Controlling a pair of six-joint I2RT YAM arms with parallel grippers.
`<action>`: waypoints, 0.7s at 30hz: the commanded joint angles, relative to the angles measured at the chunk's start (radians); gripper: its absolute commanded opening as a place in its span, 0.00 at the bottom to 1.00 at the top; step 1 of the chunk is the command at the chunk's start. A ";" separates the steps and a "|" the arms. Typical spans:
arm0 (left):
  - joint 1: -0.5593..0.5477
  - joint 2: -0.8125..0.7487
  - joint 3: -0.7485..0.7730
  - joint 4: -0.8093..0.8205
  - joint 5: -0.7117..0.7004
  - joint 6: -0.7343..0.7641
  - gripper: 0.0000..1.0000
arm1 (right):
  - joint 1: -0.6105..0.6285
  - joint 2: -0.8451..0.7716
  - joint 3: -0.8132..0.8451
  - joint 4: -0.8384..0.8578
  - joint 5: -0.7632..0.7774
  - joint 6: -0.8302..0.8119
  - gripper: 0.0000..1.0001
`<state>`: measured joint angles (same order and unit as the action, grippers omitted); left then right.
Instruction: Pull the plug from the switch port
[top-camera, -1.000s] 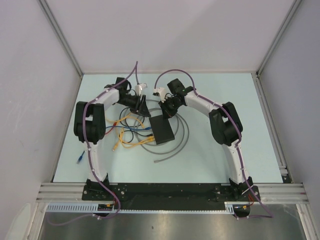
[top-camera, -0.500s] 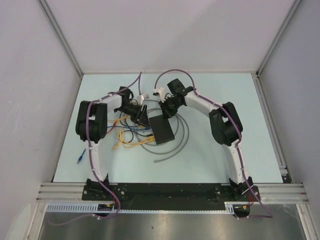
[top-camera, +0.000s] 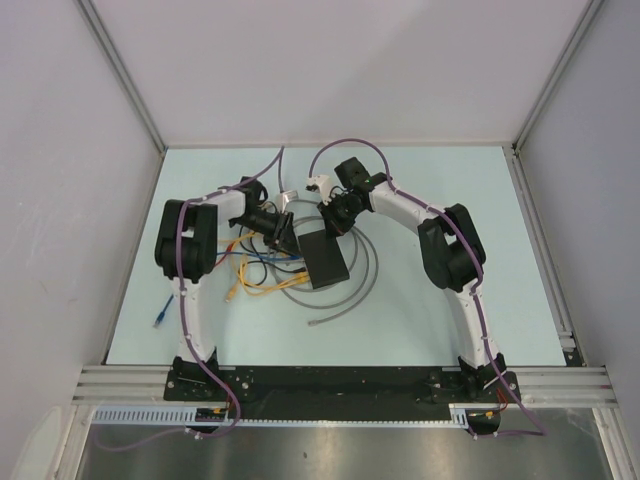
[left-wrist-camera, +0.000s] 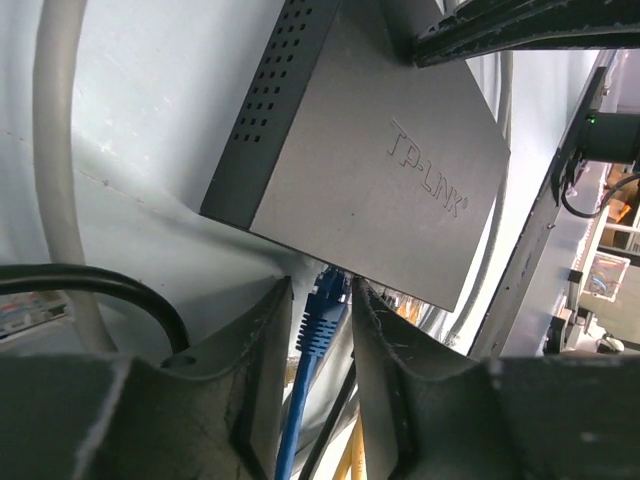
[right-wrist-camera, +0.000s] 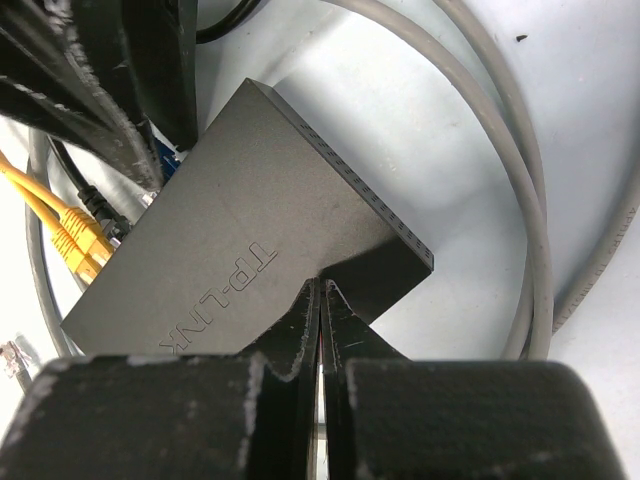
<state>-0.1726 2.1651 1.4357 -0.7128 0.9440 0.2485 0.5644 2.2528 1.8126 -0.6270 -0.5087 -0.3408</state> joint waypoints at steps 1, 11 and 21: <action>-0.021 0.030 -0.004 0.003 -0.025 0.044 0.33 | -0.006 0.105 -0.065 -0.114 0.157 -0.029 0.00; -0.019 0.073 0.152 -0.114 -0.152 0.122 0.19 | -0.008 0.105 -0.067 -0.111 0.157 -0.029 0.00; -0.034 0.061 0.031 -0.140 -0.094 0.173 0.09 | -0.004 0.103 -0.072 -0.108 0.162 -0.030 0.00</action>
<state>-0.1886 2.2223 1.5421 -0.8581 0.9142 0.3225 0.5632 2.2532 1.8126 -0.6258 -0.5053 -0.3408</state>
